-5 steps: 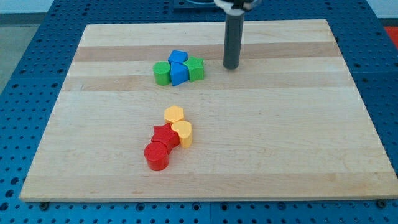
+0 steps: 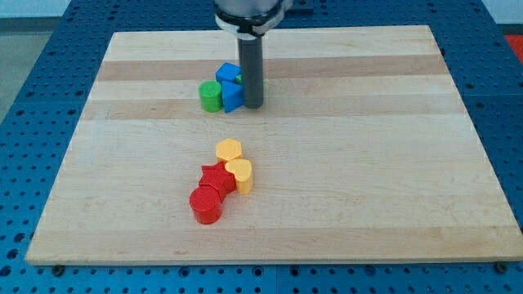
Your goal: Push the green star to the top center of the board
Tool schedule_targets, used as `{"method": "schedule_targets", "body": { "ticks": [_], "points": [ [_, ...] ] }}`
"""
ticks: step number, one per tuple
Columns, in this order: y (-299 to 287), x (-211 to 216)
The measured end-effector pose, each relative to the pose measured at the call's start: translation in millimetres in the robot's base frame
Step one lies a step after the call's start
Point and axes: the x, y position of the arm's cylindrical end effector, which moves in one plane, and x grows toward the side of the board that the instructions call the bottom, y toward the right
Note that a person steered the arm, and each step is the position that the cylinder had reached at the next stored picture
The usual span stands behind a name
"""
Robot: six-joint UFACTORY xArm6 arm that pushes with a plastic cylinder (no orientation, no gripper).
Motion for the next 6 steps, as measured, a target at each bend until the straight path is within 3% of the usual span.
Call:
{"method": "schedule_targets", "body": {
  "ticks": [6],
  "points": [
    [31,-101]
  ]
}}
